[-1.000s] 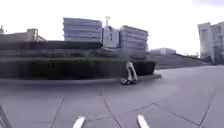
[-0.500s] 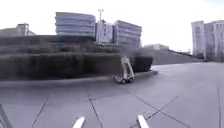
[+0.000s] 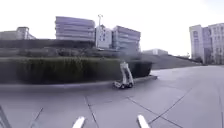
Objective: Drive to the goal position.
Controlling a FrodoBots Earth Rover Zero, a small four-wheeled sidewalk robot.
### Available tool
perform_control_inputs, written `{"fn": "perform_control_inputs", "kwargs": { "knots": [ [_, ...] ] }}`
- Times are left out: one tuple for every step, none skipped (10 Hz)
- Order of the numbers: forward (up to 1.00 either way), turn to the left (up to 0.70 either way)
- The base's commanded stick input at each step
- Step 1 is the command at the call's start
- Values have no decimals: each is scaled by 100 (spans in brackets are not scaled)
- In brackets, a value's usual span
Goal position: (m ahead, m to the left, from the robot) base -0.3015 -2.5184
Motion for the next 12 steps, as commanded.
{"fn": "perform_control_inputs", "kwargs": {
  "knots": [
    [100, -27],
    [100, -27],
    [100, -27],
    [100, -27],
    [0, 0],
    [0, 4],
    [0, 30],
    [0, 45],
    [0, 45],
    [0, 45],
    [0, 45],
    [83, 30]
  ]
}}
